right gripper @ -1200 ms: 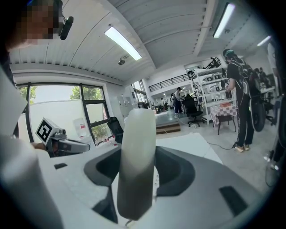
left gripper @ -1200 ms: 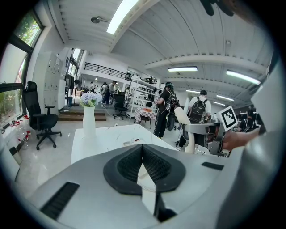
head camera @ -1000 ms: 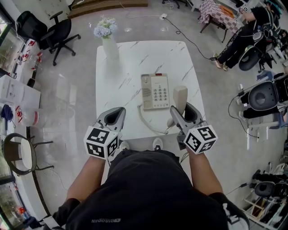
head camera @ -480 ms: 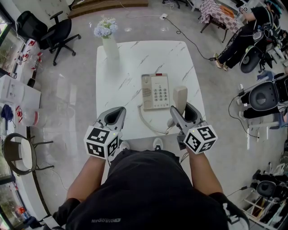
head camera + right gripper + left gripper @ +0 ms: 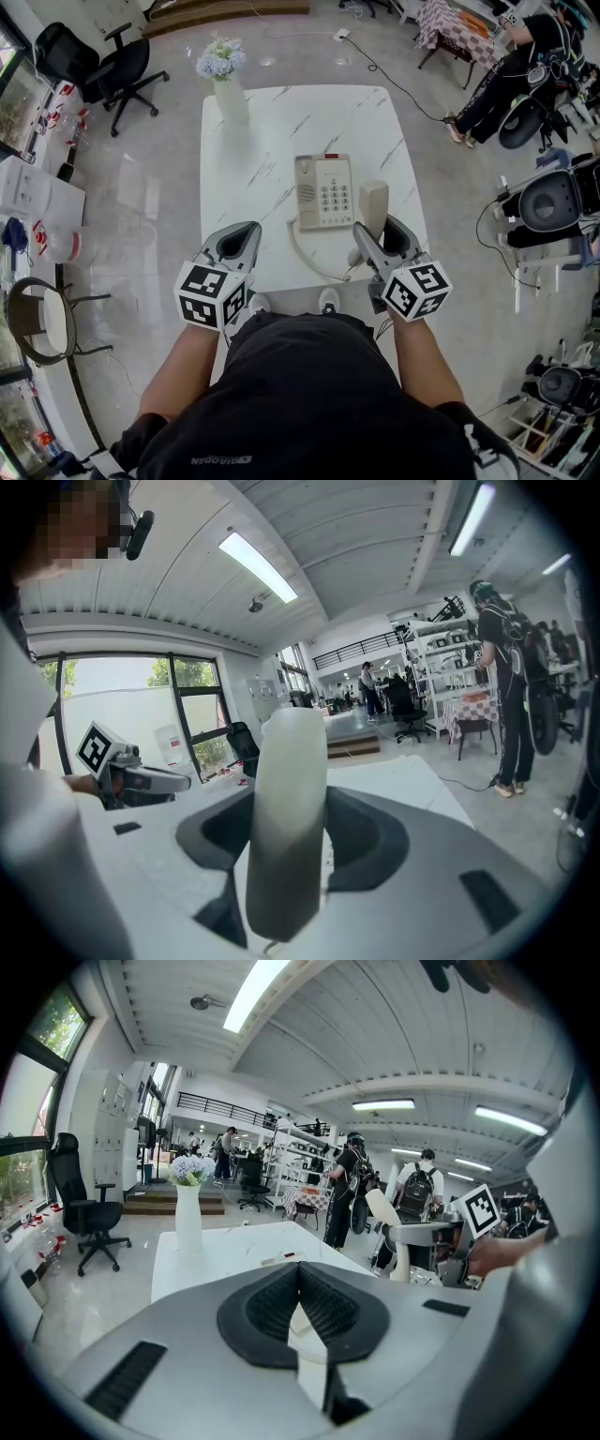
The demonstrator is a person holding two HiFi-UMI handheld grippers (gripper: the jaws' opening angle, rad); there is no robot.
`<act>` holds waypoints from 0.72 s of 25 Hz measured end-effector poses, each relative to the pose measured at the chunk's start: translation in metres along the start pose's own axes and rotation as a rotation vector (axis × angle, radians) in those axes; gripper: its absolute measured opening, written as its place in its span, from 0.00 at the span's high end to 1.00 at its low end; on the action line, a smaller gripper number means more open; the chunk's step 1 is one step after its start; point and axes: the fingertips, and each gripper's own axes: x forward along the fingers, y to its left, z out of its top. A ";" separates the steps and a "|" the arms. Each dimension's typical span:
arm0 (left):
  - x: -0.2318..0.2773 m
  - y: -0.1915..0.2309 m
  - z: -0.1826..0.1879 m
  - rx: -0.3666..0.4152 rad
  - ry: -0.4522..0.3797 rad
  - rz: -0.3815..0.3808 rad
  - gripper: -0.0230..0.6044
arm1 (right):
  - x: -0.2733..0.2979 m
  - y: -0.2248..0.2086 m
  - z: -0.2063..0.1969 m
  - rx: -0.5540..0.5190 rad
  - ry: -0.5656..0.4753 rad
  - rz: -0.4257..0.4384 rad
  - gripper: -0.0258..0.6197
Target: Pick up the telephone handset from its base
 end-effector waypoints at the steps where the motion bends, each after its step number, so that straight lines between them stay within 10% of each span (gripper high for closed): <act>1: 0.000 0.000 0.000 0.000 0.001 -0.001 0.96 | 0.000 0.000 0.000 0.000 0.001 0.000 0.61; 18: 0.003 -0.002 -0.001 -0.001 0.007 -0.007 0.96 | 0.003 -0.002 -0.001 -0.003 0.013 0.002 0.61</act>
